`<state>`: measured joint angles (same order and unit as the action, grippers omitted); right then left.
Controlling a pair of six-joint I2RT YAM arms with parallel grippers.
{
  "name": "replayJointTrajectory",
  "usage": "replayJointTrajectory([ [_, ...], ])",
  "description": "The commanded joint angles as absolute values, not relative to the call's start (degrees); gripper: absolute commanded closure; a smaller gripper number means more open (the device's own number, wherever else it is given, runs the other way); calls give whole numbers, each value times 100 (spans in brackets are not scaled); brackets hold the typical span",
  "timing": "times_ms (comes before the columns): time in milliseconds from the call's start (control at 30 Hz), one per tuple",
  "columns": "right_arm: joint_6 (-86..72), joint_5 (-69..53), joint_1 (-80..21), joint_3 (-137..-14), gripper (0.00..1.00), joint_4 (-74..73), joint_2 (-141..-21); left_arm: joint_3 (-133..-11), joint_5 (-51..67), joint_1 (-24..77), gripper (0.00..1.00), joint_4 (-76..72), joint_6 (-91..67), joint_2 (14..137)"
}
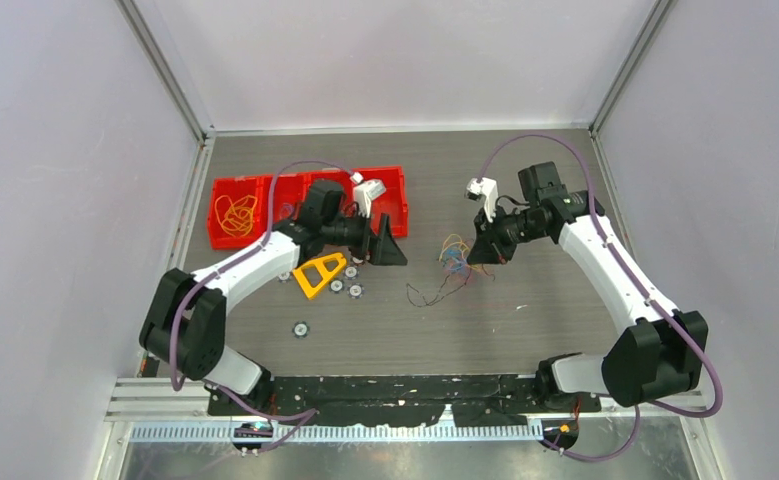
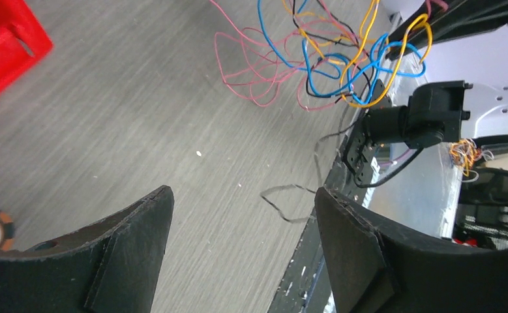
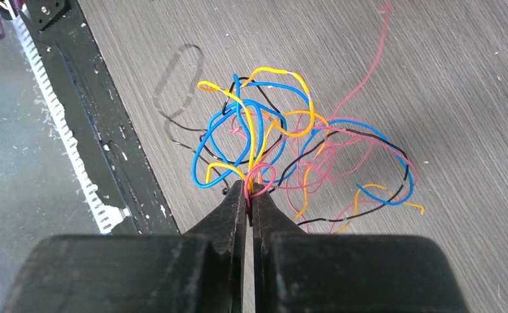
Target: Untangle the cables
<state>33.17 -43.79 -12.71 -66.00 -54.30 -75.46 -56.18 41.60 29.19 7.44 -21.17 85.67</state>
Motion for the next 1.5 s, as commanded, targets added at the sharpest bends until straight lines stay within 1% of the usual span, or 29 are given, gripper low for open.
replayJointTrajectory([
  [0,2995,-4759,-1320,-6918,95,-5330,-7394,-5299,4658,3092,19,-295,-2517,8646],
  [100,2910,-4777,-1343,-7036,95,-5326,-7371,-5204,4719,3228,19,-381,-2597,8745],
  [200,2850,-4798,-1358,-7113,94,-5333,-7374,-5299,4586,3381,9,-114,-2429,8807],
  [233,2831,-4811,-1360,-7151,94,-5334,-7374,-5367,4559,3392,7,-41,-2406,8841],
  [300,2771,-4868,-1369,-7208,94,-5319,-7365,-5474,4521,3407,6,175,-2389,8936],
  [333,2714,-4886,-1375,-7249,95,-5309,-7361,-5497,4543,3409,8,189,-2396,8972],
  [400,2628,-4872,-1379,-7309,95,-5250,-7332,-5552,4696,3409,18,202,-2411,9035],
  [533,2456,-4649,-1380,-7302,95,-5048,-7267,-5568,5085,3480,55,246,-2450,9031],
  [633,2345,-4238,-1385,-7232,94,-4911,-7241,-5375,5266,3479,79,374,-2296,8716],
  [700,2327,-3957,-1374,-7151,94,-4829,-7217,-5315,5281,3464,97,760,-1968,8455],
  [733,2328,-3877,-1361,-7101,95,-4789,-7207,-5280,5270,3436,100,938,-1828,8308],
  [867,2366,-3268,-1253,-7008,95,-4729,-7171,-5051,5137,3077,100,1646,-1303,7691],
  [1033,2471,-2730,-786,-6953,95,-4711,-7194,-4870,4732,2475,100,2813,-276,7090],
  [1167,2729,-2318,-199,-6916,95,-4707,-7266,-4734,4420,1906,100,3691,586,6803],
  [1233,2904,-2183,212,-6898,94,-4710,-7309,-4681,4506,1477,100,3748,634,6604],
  [1467,3589,-1806,1301,-6897,95,-4788,-7672,-5164,4269,595,100,5010,1866,6294],
])
